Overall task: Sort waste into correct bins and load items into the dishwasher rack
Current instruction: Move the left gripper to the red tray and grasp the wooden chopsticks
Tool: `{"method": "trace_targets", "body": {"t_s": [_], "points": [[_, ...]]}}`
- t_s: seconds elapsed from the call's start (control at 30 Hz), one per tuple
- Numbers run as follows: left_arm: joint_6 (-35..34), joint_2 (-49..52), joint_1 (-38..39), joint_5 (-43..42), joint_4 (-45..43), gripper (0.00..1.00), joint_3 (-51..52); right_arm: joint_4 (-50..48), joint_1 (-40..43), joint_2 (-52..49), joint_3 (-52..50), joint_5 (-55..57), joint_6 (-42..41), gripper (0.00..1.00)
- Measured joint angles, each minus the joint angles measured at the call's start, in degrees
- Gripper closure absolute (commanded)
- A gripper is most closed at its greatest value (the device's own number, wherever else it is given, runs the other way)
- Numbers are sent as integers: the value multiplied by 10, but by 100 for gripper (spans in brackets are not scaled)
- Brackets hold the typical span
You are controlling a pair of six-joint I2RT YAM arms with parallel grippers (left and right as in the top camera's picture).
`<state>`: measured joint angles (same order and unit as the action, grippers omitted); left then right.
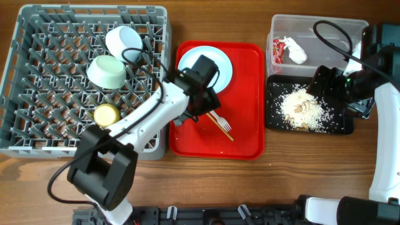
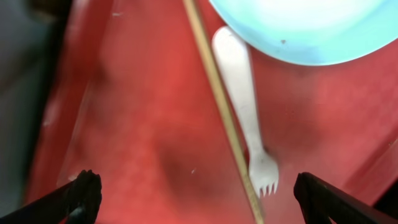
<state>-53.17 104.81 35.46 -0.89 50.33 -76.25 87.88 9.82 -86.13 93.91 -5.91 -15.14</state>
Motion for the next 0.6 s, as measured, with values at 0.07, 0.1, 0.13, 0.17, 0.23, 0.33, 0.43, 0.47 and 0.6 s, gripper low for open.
{"method": "trace_targets", "body": {"t_s": [0.07, 0.1, 0.13, 0.17, 0.23, 0.33, 0.43, 0.47, 0.6], "points": [[-2, 9, 14, 2, -42, 0, 20, 0, 0, 0, 0, 0, 0, 0], [-3, 20, 22, 2, -55, 0, 21, 0, 0, 0, 0, 0, 0, 0], [-4, 33, 29, 2, -65, 0, 21, 0, 0, 0, 0, 0, 0, 0], [-4, 45, 34, 2, -65, 0, 21, 0, 0, 0, 0, 0, 0, 1], [-12, 71, 42, 2, -50, 0, 23, 0, 0, 0, 0, 0, 2, 0], [-18, 76, 42, 2, -32, 0, 25, 0, 0, 0, 0, 0, 3, 0], [-21, 76, 42, 2, -13, 1, 25, 0, 0, 0, 0, 0, 4, 0], [-21, 76, 42, 2, -10, 6, 25, 0, 0, 0, 0, 0, 4, 0], [-23, 76, 42, 2, -10, 49, 25, 1, 0, 0, 0, 0, 5, 0]]}}
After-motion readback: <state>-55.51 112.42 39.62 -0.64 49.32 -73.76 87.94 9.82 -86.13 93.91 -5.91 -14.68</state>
